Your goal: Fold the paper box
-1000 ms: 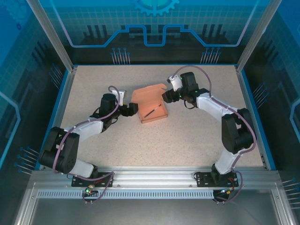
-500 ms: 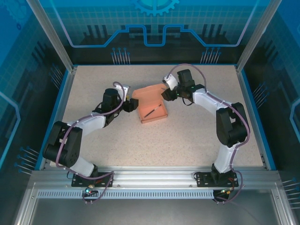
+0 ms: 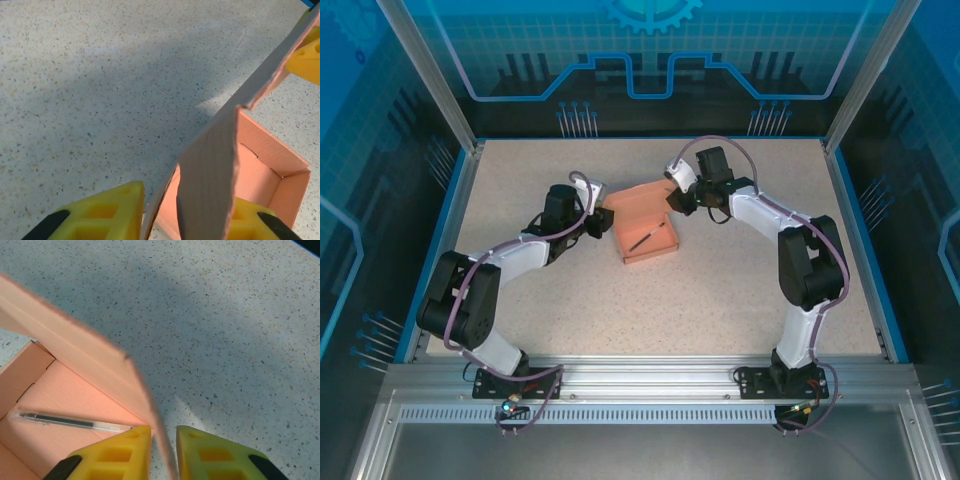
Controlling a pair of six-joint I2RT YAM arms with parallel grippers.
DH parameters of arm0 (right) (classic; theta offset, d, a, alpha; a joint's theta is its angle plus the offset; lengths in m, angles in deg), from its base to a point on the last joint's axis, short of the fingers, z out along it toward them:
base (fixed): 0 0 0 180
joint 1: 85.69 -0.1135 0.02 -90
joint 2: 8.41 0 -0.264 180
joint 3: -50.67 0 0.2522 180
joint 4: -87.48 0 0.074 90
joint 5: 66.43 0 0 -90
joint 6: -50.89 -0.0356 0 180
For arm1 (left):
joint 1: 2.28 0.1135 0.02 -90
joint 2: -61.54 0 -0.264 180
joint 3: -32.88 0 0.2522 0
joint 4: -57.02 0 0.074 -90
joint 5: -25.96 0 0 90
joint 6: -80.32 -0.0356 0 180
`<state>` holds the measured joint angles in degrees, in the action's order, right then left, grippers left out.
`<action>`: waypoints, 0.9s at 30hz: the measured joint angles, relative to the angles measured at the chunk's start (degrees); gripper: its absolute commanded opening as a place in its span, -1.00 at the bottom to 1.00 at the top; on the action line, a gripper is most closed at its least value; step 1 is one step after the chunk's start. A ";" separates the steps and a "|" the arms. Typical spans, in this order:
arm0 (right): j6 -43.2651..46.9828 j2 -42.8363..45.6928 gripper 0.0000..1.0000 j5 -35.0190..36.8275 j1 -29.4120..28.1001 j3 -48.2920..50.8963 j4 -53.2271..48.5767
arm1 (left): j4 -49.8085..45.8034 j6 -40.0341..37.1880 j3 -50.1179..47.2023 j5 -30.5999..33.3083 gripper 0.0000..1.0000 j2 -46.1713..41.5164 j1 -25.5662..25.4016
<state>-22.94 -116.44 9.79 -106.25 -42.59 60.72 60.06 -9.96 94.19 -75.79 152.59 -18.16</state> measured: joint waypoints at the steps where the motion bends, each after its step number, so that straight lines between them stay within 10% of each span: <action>1: 0.00 0.00 -0.70 0.00 0.00 0.00 -0.04 | -0.07 0.02 -0.02 -0.11 -0.63 0.00 0.00; 14: -3.28 0.52 -0.89 2.32 -0.59 1.05 1.09 | -0.24 -0.04 0.37 0.26 -0.90 0.20 -1.09; 27: -19.41 2.71 -1.00 19.80 -6.58 2.93 1.40 | -1.31 5.16 2.64 10.58 -0.96 1.64 -4.76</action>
<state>-42.35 -113.73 29.60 -112.82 -39.66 62.12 58.75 -4.80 96.84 -65.21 154.23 -22.92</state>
